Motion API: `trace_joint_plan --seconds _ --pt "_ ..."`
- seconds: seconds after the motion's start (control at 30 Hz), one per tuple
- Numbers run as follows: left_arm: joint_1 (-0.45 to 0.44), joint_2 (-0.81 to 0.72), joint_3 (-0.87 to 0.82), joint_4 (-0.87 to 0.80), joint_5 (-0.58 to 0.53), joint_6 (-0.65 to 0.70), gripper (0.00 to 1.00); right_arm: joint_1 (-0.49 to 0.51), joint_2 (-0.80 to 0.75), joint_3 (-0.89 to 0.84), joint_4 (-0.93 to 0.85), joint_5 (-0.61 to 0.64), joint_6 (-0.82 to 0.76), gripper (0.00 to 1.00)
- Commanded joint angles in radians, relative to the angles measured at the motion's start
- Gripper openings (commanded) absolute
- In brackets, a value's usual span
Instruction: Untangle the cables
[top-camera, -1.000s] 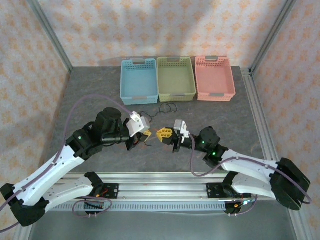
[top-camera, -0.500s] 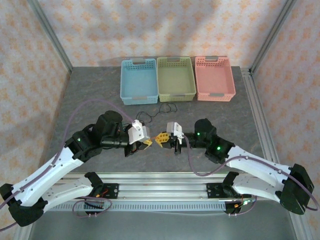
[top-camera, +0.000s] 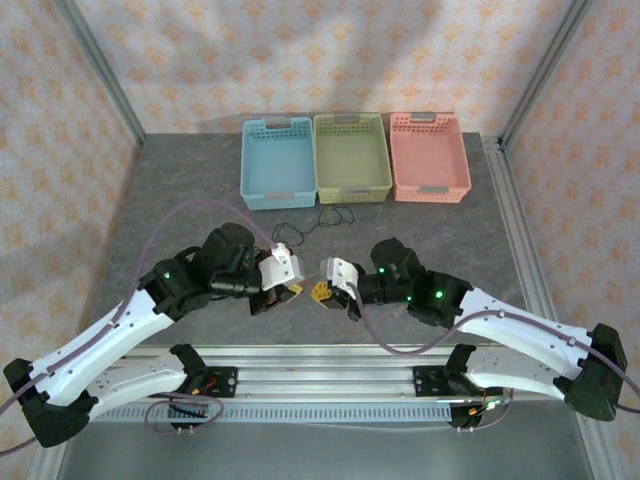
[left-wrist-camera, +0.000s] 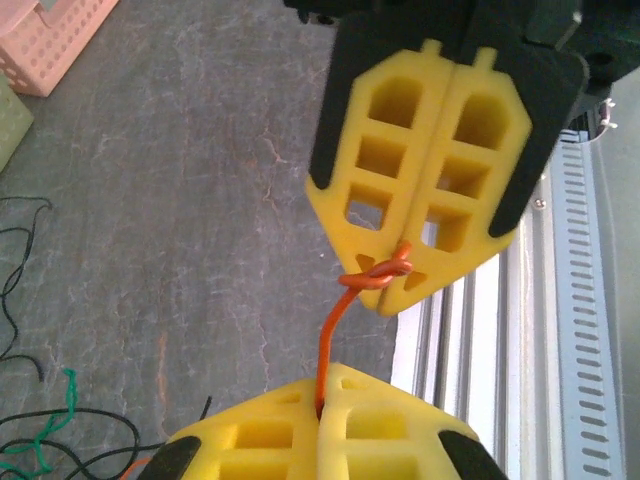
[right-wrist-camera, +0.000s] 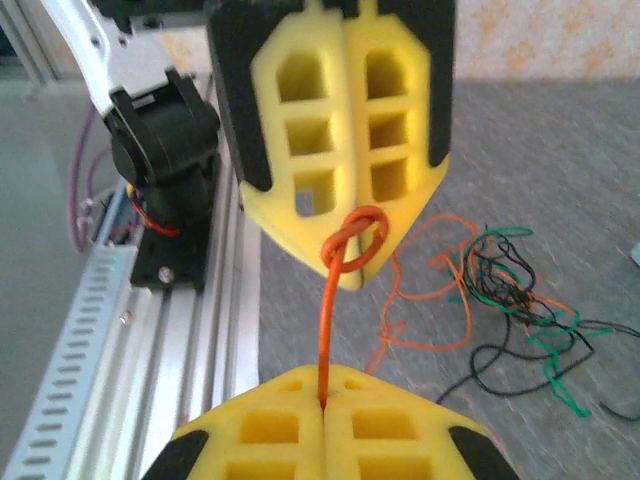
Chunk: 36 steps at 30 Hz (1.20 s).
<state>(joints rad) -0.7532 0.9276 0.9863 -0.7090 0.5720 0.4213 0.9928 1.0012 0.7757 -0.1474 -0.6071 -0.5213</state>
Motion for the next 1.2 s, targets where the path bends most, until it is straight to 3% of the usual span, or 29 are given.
trace_joint_plan --seconds 0.0,0.13,0.37,0.43,0.57,0.9,1.17 --pt "-0.007 0.012 0.023 -0.038 -0.048 0.014 0.0 0.017 0.008 0.037 -0.105 0.179 -0.086 0.0" --pt "-0.008 0.0 0.02 -0.028 -0.075 0.003 0.0 0.018 0.003 0.002 -0.079 0.254 -0.099 0.0" --pt "-0.008 -0.021 0.008 -0.015 -0.056 0.0 0.0 -0.007 -0.041 -0.085 0.058 0.231 -0.063 0.02" --pt "-0.006 -0.001 0.019 -0.023 -0.055 -0.002 0.0 -0.006 -0.042 -0.097 0.095 0.209 -0.052 0.29" --pt "-0.008 0.011 0.022 -0.021 -0.045 -0.007 0.0 -0.007 -0.068 -0.166 0.243 0.22 -0.032 0.47" --pt "-0.006 0.003 0.019 0.005 -0.058 -0.022 0.0 -0.007 -0.076 -0.258 0.507 0.162 0.07 0.55" --pt "0.0 -0.035 0.0 0.061 -0.064 -0.037 0.0 -0.007 -0.02 -0.283 0.625 0.088 0.154 0.44"
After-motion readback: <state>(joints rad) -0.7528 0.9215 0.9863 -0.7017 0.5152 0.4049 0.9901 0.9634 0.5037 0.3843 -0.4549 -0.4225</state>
